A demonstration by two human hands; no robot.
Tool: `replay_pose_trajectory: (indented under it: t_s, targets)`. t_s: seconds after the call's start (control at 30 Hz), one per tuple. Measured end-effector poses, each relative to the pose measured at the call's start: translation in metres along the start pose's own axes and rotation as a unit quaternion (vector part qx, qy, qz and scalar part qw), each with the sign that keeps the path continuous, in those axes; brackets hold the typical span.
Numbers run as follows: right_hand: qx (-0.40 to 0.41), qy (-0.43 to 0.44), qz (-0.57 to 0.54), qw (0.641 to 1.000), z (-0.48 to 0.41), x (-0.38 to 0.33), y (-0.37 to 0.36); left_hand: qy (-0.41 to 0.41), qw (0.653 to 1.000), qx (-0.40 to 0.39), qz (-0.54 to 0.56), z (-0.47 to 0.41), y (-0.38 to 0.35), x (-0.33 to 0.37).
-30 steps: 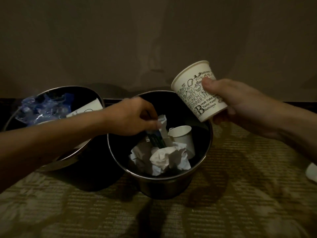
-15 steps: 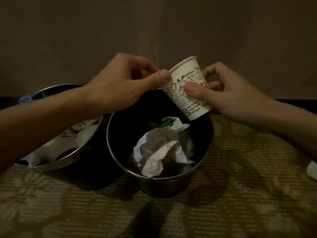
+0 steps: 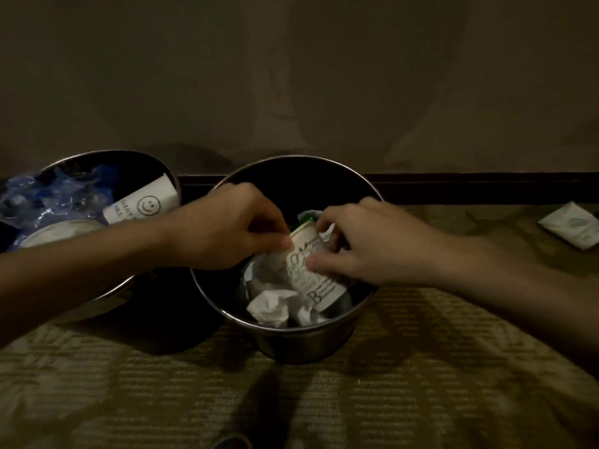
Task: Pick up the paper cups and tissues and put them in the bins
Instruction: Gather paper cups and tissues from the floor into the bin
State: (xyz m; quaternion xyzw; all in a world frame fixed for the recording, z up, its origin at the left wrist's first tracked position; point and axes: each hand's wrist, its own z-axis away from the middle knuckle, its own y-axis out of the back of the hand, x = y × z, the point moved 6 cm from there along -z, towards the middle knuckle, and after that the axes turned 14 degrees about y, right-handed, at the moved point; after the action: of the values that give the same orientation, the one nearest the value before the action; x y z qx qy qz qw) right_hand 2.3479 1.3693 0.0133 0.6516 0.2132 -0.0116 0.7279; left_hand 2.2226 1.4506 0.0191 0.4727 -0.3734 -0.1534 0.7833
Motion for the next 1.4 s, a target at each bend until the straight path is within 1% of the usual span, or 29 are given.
replay_pose_trajectory:
  t_s: [0.07,0.13,0.2,0.27,0.3,0.33,0.37,0.43,0.53,0.6,0.67,0.73,0.83,0.93,1.03,1.13,1.2,1.3,1.33,1.4]
  targets:
    - [-0.032,0.02,0.063,0.997,-0.003,-0.004,-0.011,0.003,0.999,-0.028,-0.024,-0.005,-0.015,-0.005]
    - [-0.024,0.023,0.061,0.998,-0.002,-0.005,-0.011,0.007,0.999,-0.041,-0.031,-0.01,-0.017,-0.005]
    - [0.032,0.046,0.031,0.998,0.006,-0.009,0.002,0.0,0.998,-0.019,-0.059,-0.016,-0.005,0.002]
    - [0.121,0.064,-0.007,0.991,0.026,-0.008,0.02,-0.003,0.996,0.047,-0.072,-0.026,0.018,0.021]
    - [0.166,0.057,-0.025,0.984,0.041,-0.004,0.028,0.001,0.995,0.077,-0.059,-0.031,0.03,0.034]
    - [0.204,0.041,-0.04,0.977,0.058,0.002,0.035,-0.003,0.995,0.094,-0.035,-0.037,0.04,0.052]
    - [0.231,0.017,-0.053,0.971,0.076,0.01,0.04,-0.024,0.995,0.099,-0.016,-0.043,0.044,0.074]
    - [0.255,-0.045,-0.079,0.963,0.117,0.033,0.04,-0.092,0.993,0.075,-0.008,-0.057,0.035,0.129]
    - [0.245,-0.143,-0.091,0.955,0.185,0.064,0.023,-0.177,0.984,0.009,-0.02,-0.07,-0.006,0.211]
    - [0.238,-0.209,-0.09,0.944,0.233,0.084,0.006,-0.219,0.973,-0.043,-0.058,-0.074,-0.041,0.257]
    - [0.232,-0.274,-0.093,0.929,0.283,0.105,-0.012,-0.243,0.957,-0.113,-0.107,-0.08,-0.081,0.29]
    - [0.222,-0.343,-0.103,0.907,0.329,0.129,-0.032,-0.238,0.949,-0.161,-0.126,-0.09,-0.118,0.315]
    - [0.229,-0.43,-0.09,0.868,0.388,0.16,-0.065,-0.229,0.943,-0.202,-0.13,-0.105,-0.177,0.343]
    - [0.208,-0.498,-0.09,0.837,0.428,0.185,-0.097,-0.208,0.94,-0.244,-0.12,-0.115,-0.236,0.358]
    - [0.189,-0.523,-0.091,0.826,0.452,0.206,-0.12,-0.178,0.942,-0.269,-0.094,-0.121,-0.286,0.365]
    - [0.182,-0.525,-0.097,0.826,0.462,0.22,-0.132,-0.149,0.946,-0.283,-0.061,-0.128,-0.322,0.365]
    - [0.193,-0.533,-0.126,0.814,0.465,0.23,-0.138,-0.127,0.946,-0.295,-0.034,-0.135,-0.341,0.364]
    - [0.185,-0.542,-0.21,0.793,0.458,0.241,-0.147,-0.077,0.951,-0.297,0.046,-0.145,-0.362,0.365]
    - [0.186,-0.54,-0.226,0.789,0.455,0.244,-0.149,-0.057,0.95,-0.297,0.072,-0.146,-0.369,0.367]
    - [0.197,-0.529,-0.222,0.795,0.45,0.245,-0.149,-0.032,0.949,-0.297,0.103,-0.147,-0.383,0.37]
